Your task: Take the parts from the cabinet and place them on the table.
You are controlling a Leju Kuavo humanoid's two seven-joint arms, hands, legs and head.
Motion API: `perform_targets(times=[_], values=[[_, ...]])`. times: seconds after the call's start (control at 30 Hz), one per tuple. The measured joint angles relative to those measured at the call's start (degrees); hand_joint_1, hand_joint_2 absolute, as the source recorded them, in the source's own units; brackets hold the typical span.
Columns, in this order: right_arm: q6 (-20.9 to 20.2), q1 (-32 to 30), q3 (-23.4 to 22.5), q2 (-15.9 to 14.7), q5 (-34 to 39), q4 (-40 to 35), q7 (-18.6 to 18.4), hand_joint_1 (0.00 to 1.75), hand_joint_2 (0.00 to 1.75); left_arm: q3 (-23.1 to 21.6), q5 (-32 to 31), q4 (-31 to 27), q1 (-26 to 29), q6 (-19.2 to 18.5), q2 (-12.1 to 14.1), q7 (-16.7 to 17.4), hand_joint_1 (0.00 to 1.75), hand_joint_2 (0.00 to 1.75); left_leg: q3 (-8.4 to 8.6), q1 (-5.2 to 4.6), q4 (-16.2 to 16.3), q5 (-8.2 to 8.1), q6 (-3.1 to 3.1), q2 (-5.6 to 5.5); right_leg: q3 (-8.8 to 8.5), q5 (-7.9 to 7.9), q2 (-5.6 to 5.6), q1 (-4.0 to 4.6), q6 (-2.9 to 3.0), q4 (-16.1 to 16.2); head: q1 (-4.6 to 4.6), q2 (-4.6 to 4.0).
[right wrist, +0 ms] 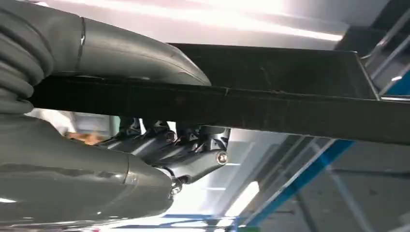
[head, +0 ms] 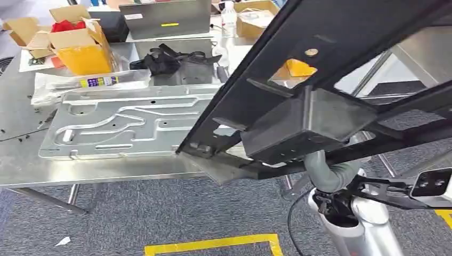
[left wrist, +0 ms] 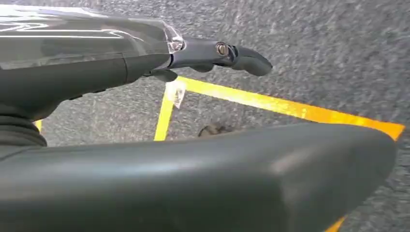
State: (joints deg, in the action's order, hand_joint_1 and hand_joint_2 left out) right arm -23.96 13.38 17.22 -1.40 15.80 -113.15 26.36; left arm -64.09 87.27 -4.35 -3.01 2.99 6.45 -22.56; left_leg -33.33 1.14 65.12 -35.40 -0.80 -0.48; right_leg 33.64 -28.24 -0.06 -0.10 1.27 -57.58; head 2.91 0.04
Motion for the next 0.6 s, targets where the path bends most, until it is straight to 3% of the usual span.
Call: perform_targets(times=[0.07,0.1,0.13,0.17,0.23,0.33,0.43,0.47,0.5,0.57,0.6], values=[[0.1,0.0,0.1,0.1,-0.2,0.1,-0.5,1.75,1.75,0.0,0.0,0.0,0.1,0.0,0.1,0.1,0.0,1.75,-5.34,-0.03,8.6,-2.43,-0.19,0.0,-0.55,-0.61,0.04,0.13,0.2,0.0,0.0,0.0],[0.2,0.1,0.2,0.1,-0.4,0.2,-0.6,1.75,1.75,0.0,0.0,0.0,0.2,-0.1,0.1,0.1,0.0,1.75,-7.22,-0.01,10.8,-2.23,-0.32,0.01,-0.99,-0.99,0.13,0.17,0.22,0.0,0.02,0.0],[0.2,0.1,0.3,0.1,-0.4,0.2,-0.6,1.75,1.75,0.0,0.0,0.0,0.3,-0.1,0.0,-0.1,0.0,1.75,-7.67,0.01,10.1,-0.43,-0.37,0.01,-1.58,-1.41,0.25,0.17,0.17,0.0,0.0,0.0],[0.2,0.2,0.5,0.1,-0.4,0.2,-0.6,1.75,1.75,0.0,0.0,0.0,0.2,-0.3,0.0,-0.3,0.0,1.75,-7.01,0.02,7.1,2.59,-0.39,0.02,-2.34,-1.93,0.31,0.17,0.01,0.0,0.02,0.0],[0.3,0.7,0.9,0.1,-0.5,0.2,-0.6,1.75,1.75,0.0,0.0,0.0,0.2,-0.4,0.1,-0.6,0.0,1.75,-3.95,0.1,-2.5,9.7,-0.21,0.14,-4.19,-3.26,0.3,0.16,-0.44,-0.1,0.02,0.0],[0.3,1.3,1.2,0.2,-0.6,0.2,-0.6,1.75,1.75,0.0,0.0,0.0,0.1,-0.4,-0.1,-0.7,0.0,1.75,-2.34,-0.24,-4.7,7.31,0.63,0.07,-4.24,-4.1,0.43,0.52,-1.4,-0.5,0.09,0.0],[0.3,1.5,1.4,0.2,-0.6,0.1,-0.5,1.75,1.75,0.0,0.0,0.0,0.2,-0.4,-0.2,-0.8,0.0,1.75,-1.82,0.25,-5.0,6.86,1.37,-0.1,-4.6,-4.93,0.3,0.46,-1.99,-0.3,0.11,0.0],[0.3,1.6,1.4,0.2,-0.6,0.1,-0.5,1.75,1.75,0.0,0.0,0.0,0.2,-0.4,-0.2,-0.8,0.0,1.75,-1.37,0.4,-5.1,6.6,1.76,-0.11,-4.15,-5.45,0.29,0.5,-2.37,-1.8,0.0,0.0],[0.1,1.7,1.4,0.1,-0.5,0.1,-0.2,1.75,1.75,0.0,0.0,0.0,0.1,-0.4,-0.2,-0.7,0.0,1.75,-1.07,0.42,-5.2,6.4,1.97,-0.1,-2.03,-6.98,0.29,0.32,-2.77,-5.6,-0.02,0.0],[-0.5,1.4,1.5,-0.1,-0.2,0.1,0.2,1.75,1.75,0.0,0.0,0.0,0.0,-0.3,-0.2,-0.3,0.0,1.75,-0.64,0.42,-5.2,5.9,2.12,-0.1,4.12,-9.96,0.26,-0.1,-3.23,-15.2,-0.02,0.0],[-0.7,1.3,1.6,-0.3,-0.1,0.1,0.2,1.75,1.75,0.0,0.0,0.0,0.2,-0.3,-0.2,-0.2,0.0,1.75,-0.33,0.42,-5.2,5.59,2.07,-0.11,6.71,-10.21,0.26,-0.15,-3.32,-18.6,-0.02,0.0]])
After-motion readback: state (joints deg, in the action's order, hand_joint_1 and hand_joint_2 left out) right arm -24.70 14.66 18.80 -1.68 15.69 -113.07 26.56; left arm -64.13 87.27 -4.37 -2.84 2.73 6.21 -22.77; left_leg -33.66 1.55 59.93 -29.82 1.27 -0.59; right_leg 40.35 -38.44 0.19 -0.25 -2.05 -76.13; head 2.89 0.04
